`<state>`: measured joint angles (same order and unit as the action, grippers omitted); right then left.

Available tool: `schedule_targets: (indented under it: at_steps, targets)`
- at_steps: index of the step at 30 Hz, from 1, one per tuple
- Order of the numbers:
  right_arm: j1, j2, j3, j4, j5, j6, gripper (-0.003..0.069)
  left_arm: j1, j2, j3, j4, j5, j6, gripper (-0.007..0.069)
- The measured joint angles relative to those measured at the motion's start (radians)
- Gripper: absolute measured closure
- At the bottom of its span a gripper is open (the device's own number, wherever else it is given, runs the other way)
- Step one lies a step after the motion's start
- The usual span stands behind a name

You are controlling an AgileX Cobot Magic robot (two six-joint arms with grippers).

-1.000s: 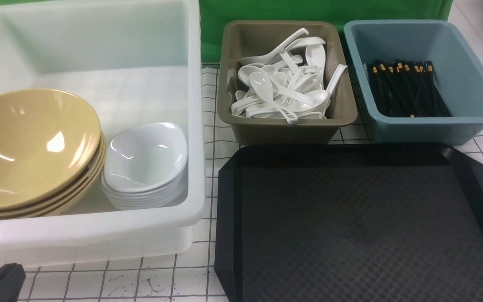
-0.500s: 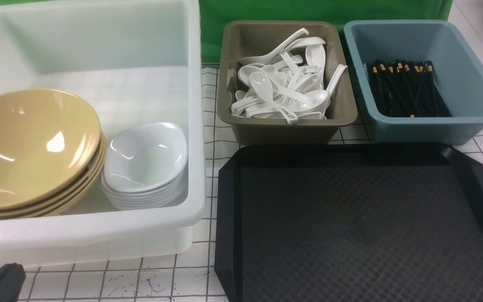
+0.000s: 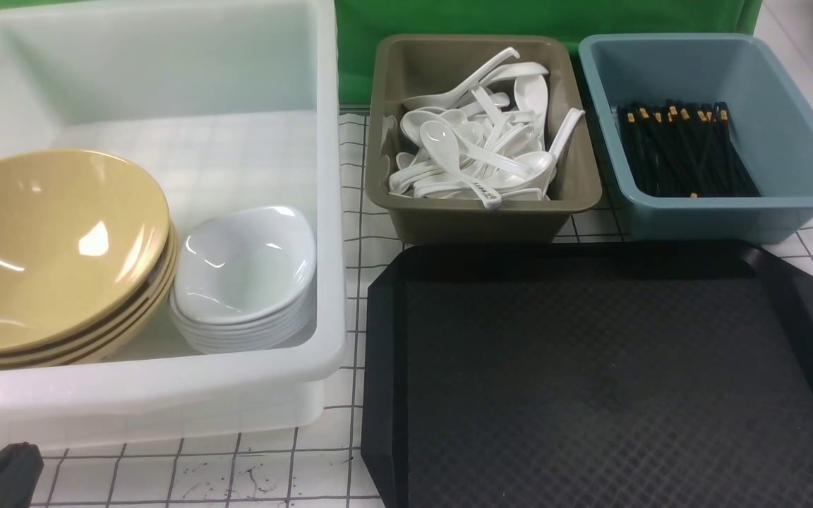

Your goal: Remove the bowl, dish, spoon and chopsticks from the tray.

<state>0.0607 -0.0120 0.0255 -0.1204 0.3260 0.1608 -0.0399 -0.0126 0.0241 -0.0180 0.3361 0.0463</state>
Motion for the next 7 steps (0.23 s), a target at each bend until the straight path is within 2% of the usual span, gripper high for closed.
schedule_targets:
  at_steps: [7]
  targets:
    - [0.0, 0.0, 0.0, 0.0, 0.0, 0.0, 0.056, 0.0, 0.0, 0.0, 0.0, 0.0, 0.0, 0.0631]
